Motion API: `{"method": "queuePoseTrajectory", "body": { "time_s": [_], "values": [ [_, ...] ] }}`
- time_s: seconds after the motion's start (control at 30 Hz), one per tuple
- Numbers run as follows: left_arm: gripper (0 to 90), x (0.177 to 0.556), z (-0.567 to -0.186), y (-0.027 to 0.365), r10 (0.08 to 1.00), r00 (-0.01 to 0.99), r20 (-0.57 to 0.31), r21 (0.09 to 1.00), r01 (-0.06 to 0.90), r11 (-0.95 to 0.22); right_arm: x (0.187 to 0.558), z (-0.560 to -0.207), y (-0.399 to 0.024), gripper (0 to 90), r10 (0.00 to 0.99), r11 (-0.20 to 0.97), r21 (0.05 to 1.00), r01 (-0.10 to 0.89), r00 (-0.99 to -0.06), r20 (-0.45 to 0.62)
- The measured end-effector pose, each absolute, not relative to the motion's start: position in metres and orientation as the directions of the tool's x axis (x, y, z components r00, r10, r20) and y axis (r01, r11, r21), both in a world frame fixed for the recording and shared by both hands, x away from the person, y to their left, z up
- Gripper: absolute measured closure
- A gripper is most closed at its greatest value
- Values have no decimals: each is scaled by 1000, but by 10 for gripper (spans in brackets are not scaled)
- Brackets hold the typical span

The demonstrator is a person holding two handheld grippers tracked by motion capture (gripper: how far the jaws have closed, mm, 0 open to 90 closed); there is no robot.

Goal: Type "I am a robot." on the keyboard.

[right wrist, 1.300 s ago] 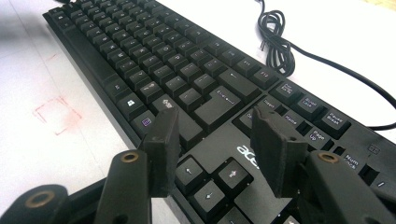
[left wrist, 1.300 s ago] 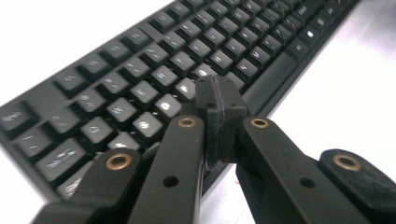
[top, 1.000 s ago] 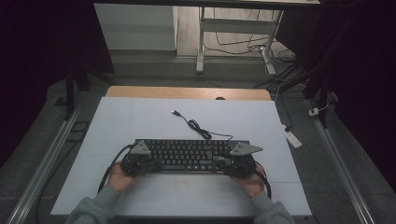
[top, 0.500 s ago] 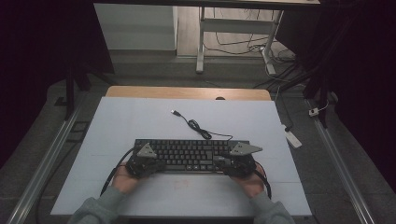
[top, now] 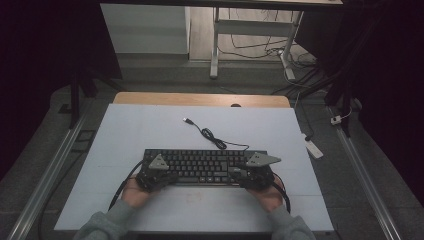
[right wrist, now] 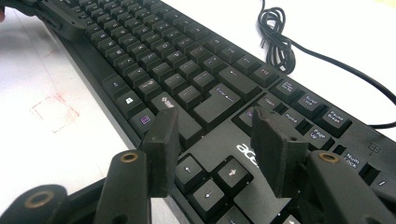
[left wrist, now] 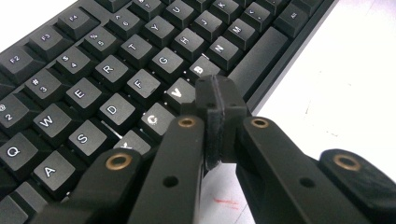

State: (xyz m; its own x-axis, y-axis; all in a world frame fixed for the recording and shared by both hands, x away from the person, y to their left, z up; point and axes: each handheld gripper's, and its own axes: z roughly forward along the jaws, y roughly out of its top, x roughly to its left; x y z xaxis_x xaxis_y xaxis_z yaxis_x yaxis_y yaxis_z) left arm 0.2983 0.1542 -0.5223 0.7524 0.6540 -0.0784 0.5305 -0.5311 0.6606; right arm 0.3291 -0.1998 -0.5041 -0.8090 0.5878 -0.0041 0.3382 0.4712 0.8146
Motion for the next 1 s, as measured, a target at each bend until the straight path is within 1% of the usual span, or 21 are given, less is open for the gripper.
{"method": "queuePoseTrajectory", "body": {
  "time_s": [0.17,0.3,0.4,0.57,0.67,0.83,1.0],
  "values": [
    [889,297,-518,157,659,749,-70,677,521,-519,329,-504,-200,524,589,468,816,338,-808,-4],
    [880,295,-511,162,667,740,-89,709,517,-479,329,-504,-200,524,590,470,816,337,-808,-6],
    [809,295,-508,167,674,732,-96,724,516,-457,329,-504,-201,522,590,468,816,339,-807,-3],
    [617,294,-504,174,705,702,-99,742,524,-418,329,-504,-201,517,590,465,817,340,-808,1],
    [531,295,-503,179,722,683,-110,744,538,-396,329,-503,-202,516,591,461,819,341,-807,3],
    [448,296,-501,186,743,656,-132,750,557,-358,329,-503,-203,516,593,462,818,342,-805,2],
    [410,297,-500,192,755,640,-144,751,567,-338,328,-503,-203,516,592,463,818,342,-806,2]
  ]
}}
